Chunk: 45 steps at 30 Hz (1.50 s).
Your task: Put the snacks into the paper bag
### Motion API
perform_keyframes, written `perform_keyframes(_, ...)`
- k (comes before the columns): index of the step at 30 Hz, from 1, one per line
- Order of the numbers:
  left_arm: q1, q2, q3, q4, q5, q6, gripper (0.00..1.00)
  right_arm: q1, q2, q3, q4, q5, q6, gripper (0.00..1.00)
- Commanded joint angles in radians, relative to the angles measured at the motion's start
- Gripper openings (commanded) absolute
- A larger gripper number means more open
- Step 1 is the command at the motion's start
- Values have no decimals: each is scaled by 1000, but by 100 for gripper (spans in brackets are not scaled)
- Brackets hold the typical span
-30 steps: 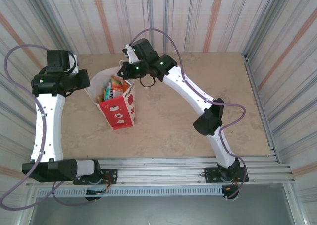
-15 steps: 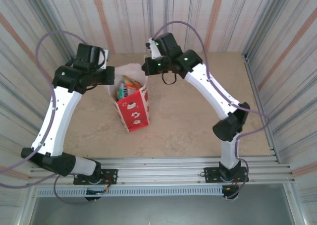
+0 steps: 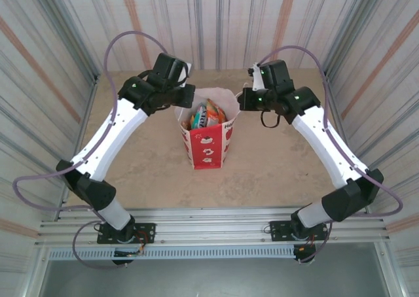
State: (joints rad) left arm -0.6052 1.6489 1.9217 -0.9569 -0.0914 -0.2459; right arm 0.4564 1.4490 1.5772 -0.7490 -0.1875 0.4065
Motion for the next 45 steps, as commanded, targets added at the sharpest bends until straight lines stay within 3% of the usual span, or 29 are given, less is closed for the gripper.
perform_keyframes(1, -11, 17, 47, 11, -32, -23, 0, -13, -62, -31, 67, -33, -16, 0)
perform_keyframes(3, -14, 14, 60, 3, -39, -22, 2, -23, -74, -33, 75, -47, -18, 0)
perform_keyframes(5, -14, 7, 78, -14, -57, -17, 12, -34, -80, -25, 87, -69, -21, 2)
perform_keyframes(8, -12, -9, 114, -62, -105, 4, 34, -49, -88, -6, 99, -102, -24, 31)
perform_keyframes(10, -10, -37, 119, -84, -142, 29, 44, -61, -101, -3, 108, -119, -29, 44)
perform_keyframes(15, 64, -183, 21, -70, -166, 41, 63, -128, -153, -29, 93, -136, -69, 56)
perform_keyframes(16, 90, -227, -18, -52, -161, 40, 69, -148, -169, -42, 84, -130, -81, 57)
perform_keyframes(17, 121, -278, -80, -24, -157, 39, 87, -165, -182, -57, 77, -125, -90, 58)
perform_keyframes(18, 148, -319, -132, 6, -157, 39, 98, -187, -195, -73, 72, -119, -99, 60)
perform_keyframes(21, 230, -468, -328, 124, -167, 45, 99, -260, -243, -150, 75, -100, -127, 71)
perform_keyframes(22, 248, -515, -400, 180, -186, 59, 99, -284, -260, -182, 85, -97, -139, 79)
perform_keyframes(23, 260, -561, -481, 240, -207, 76, 99, -303, -274, -217, 97, -89, -151, 100)
perform_keyframes(29, 292, -768, -993, 669, -259, 226, 99, -385, -394, -553, 344, 8, -260, 99)
perform_keyframes(33, 309, -818, -1285, 963, -320, 269, 99, -413, -469, -806, 585, 39, -325, 99)
perform_keyframes(35, 343, -819, -1393, 1073, -298, 268, 99, -431, -494, -897, 671, 67, -329, 99)
perform_keyframes(41, 436, -691, -1624, 1434, -173, 230, 99, -505, -426, -1111, 955, 67, -340, 99)
perform_keyframes(45, 445, -468, -1692, 1733, -165, 292, 99, -521, -308, -1227, 1249, 66, -325, 99)
